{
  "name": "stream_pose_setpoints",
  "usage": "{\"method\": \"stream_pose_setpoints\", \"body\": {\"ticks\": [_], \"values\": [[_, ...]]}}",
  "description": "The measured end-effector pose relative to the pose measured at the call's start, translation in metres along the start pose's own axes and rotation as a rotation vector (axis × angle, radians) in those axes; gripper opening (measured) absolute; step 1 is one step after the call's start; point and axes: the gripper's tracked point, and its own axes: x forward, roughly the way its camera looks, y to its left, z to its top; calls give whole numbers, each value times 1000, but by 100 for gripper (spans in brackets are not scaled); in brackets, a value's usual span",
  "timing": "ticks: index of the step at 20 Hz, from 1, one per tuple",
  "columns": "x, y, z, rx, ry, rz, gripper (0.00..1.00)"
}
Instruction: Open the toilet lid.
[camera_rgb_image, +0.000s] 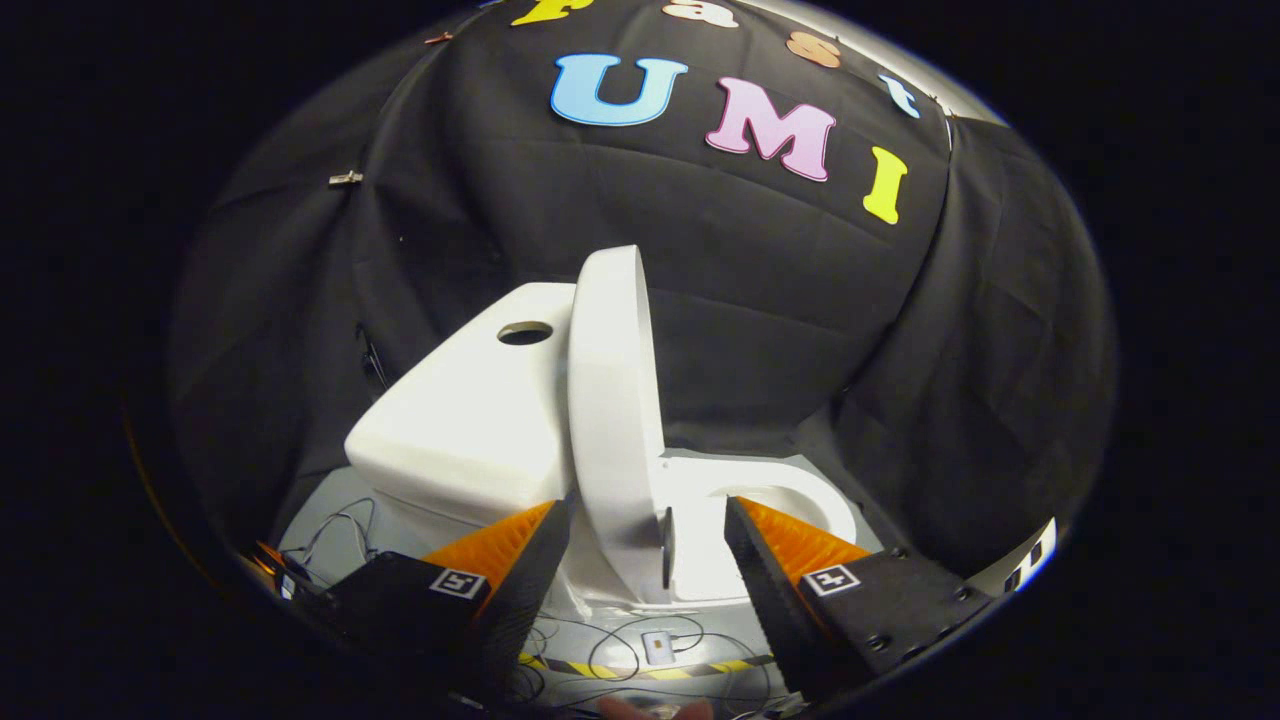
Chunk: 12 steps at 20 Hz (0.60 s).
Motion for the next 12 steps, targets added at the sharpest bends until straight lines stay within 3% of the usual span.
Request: {"method": "stream_pose_setpoints", "body": {"ticks": [12], "values": [[-65, -38, 79, 100, -133, 43, 99]]}}
